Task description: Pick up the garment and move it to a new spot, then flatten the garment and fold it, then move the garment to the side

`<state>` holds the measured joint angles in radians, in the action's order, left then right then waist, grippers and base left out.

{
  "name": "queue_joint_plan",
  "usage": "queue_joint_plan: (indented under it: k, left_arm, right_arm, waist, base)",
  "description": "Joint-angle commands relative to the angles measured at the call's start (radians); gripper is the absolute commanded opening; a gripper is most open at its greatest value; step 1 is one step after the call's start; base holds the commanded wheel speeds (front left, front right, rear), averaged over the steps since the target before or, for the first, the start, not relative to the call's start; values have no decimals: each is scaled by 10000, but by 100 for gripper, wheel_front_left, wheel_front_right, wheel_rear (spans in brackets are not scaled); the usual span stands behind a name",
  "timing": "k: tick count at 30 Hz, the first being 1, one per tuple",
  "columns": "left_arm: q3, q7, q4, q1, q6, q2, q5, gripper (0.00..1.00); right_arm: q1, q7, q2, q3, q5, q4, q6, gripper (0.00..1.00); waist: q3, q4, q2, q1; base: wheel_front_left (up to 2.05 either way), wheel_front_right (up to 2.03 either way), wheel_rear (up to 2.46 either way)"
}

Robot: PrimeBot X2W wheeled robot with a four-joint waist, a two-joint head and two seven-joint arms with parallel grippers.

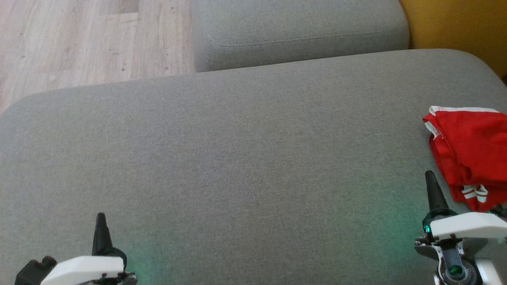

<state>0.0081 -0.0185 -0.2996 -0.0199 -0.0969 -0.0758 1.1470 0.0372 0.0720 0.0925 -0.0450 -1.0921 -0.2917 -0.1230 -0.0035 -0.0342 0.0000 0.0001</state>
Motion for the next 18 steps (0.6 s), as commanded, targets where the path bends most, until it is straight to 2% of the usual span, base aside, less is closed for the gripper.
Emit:
queue_joint_plan:
  k: [1, 18]
  left_arm:
    - [360, 58, 362, 615, -61, -21, 239, 0]
    - [616, 519, 427, 858, -162, 80, 1837, 0]
  right_arm:
    - [608, 57, -10, 39, -288, 411, -51, 0]
    - [644, 187, -161, -228, -2068, 433, -61, 0]
  waist:
    - [2, 10, 0, 0]
    - [25, 132, 0, -1]
  base:
    - [0, 0, 0]
    - [0, 0, 0]
